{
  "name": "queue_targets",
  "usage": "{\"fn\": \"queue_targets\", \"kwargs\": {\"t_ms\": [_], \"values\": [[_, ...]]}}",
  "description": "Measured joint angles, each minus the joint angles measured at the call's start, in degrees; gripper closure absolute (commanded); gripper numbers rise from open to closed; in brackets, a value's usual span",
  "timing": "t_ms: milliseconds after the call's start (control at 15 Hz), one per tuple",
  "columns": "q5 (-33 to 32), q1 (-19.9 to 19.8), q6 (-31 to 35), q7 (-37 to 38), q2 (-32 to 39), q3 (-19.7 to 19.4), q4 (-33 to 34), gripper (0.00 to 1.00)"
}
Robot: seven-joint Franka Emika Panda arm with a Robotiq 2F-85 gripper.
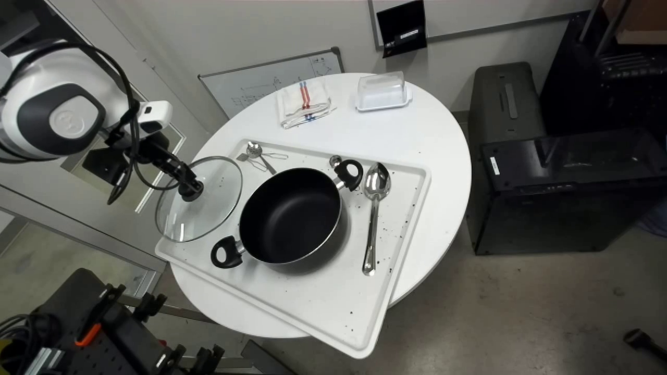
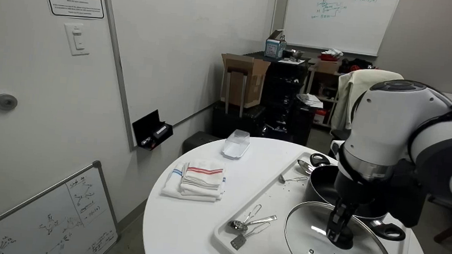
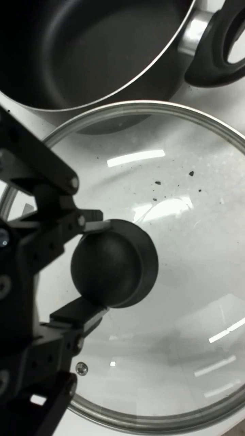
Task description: Put the lid on the pot
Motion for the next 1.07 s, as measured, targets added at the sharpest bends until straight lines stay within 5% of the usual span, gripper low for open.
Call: {"fn": "queue_targets", "kwargs": {"t_ms": [1067], "values": [[0.0, -10.5, -1.2, 0.1, -6.6, -6.3, -4.0, 0.76]]}}
